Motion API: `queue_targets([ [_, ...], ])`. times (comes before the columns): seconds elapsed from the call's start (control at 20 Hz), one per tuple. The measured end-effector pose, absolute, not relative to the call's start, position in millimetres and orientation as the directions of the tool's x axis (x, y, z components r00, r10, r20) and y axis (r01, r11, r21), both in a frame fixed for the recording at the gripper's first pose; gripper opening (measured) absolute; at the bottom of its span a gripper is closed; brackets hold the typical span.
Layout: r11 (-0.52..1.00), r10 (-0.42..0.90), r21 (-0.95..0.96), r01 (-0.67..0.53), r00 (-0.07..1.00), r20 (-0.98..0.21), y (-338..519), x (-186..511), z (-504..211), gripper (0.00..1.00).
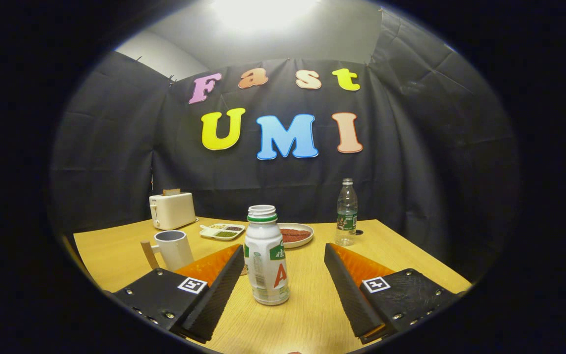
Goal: Take the bottle from table, then pour the juice into the cup, finally place the bottle on the coaster
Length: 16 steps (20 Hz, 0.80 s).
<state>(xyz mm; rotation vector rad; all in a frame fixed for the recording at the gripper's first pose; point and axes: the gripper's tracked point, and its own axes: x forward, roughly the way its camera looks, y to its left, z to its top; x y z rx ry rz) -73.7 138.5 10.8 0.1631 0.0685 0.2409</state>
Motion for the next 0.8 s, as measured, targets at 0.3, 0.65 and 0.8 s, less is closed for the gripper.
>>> queue_targets([
  [0.3, 0.954, 0.257, 0.176, -0.243, 0.964, -0.065, 158.9, -57.6, -1.5, 0.99],
  [0.65, 0.955, 0.237, 0.204, -0.217, 0.969, -0.076, 174.6, -29.7, -10.1, 0.99],
  [0.8, 0.959, 0.219, 0.2, -0.199, 0.972, -0.087, 175.5, -20.4, -14.7, 0.98],
])
